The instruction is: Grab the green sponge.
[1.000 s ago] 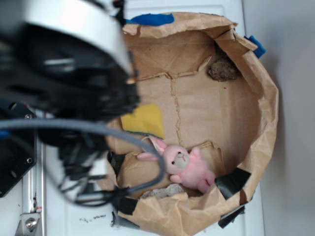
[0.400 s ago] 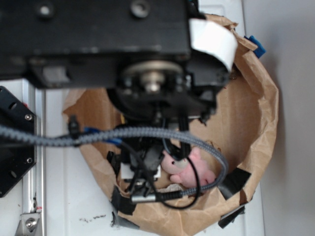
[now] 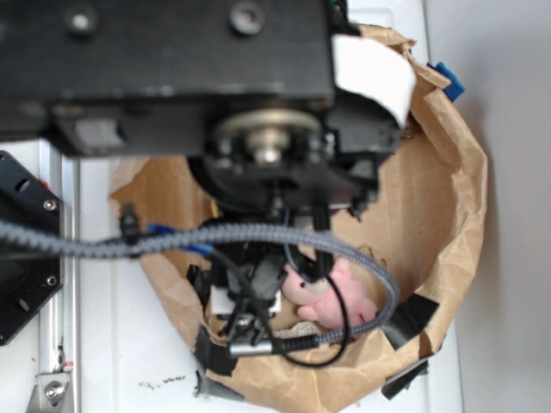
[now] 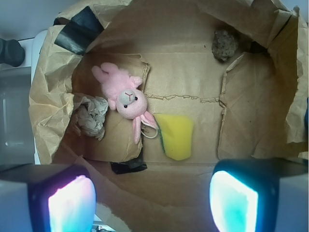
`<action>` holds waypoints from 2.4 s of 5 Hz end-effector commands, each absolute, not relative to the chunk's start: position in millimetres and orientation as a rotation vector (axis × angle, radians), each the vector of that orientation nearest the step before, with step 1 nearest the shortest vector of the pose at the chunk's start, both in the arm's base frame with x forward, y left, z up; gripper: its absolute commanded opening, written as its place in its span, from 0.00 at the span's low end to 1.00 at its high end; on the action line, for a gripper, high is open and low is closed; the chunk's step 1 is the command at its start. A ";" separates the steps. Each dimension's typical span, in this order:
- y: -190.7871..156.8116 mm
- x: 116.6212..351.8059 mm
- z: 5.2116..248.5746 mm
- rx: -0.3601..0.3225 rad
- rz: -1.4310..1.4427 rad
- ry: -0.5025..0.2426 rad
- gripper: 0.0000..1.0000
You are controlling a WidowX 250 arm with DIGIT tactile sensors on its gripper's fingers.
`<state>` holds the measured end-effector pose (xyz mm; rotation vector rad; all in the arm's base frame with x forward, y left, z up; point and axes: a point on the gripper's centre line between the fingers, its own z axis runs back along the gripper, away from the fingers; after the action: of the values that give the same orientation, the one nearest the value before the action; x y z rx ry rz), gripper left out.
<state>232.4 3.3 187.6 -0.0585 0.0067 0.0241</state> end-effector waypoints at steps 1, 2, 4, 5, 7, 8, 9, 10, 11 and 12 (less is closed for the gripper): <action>9.3 244.2 166.2 -0.059 0.036 -0.050 1.00; 13.1 251.3 141.6 -0.026 0.051 -0.049 1.00; 30.5 253.4 103.7 -0.055 0.028 -0.102 1.00; 35.5 246.1 83.4 -0.032 0.019 -0.132 1.00; 18.1 225.6 70.6 -0.030 -0.043 -0.125 1.00; 13.9 219.7 69.8 -0.030 -0.038 -0.121 1.00; 8.7 211.6 69.5 -0.027 -0.029 -0.127 1.00; 4.8 202.8 67.1 -0.025 -0.021 -0.141 1.00; 2.1 204.2 60.4 0.002 -0.014 -0.154 1.00; 6.6 211.3 59.1 0.020 0.031 -0.171 1.00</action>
<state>203.4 11.8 54.3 0.0218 -0.1379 0.0489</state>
